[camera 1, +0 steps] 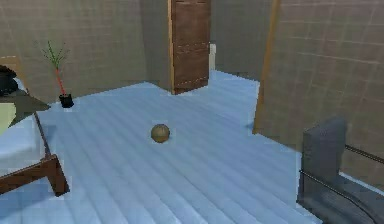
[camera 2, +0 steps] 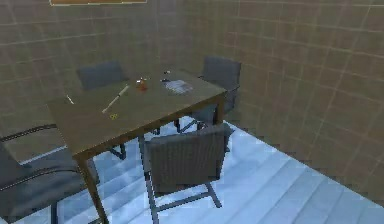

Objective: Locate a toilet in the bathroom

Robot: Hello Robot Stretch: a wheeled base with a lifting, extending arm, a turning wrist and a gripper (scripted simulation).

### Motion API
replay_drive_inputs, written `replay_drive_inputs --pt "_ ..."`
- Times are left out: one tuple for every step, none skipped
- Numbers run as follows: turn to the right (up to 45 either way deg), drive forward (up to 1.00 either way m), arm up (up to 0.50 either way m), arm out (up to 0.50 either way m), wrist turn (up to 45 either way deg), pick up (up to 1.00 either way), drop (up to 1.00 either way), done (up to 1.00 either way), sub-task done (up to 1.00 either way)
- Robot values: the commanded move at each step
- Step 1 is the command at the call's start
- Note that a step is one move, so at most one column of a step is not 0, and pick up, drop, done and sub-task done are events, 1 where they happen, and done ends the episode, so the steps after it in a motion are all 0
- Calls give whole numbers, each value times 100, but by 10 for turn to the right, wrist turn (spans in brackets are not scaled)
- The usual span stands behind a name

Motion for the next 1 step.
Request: replay_drive_inputs --pt "0 100 0 0 0 0 0 0 0"
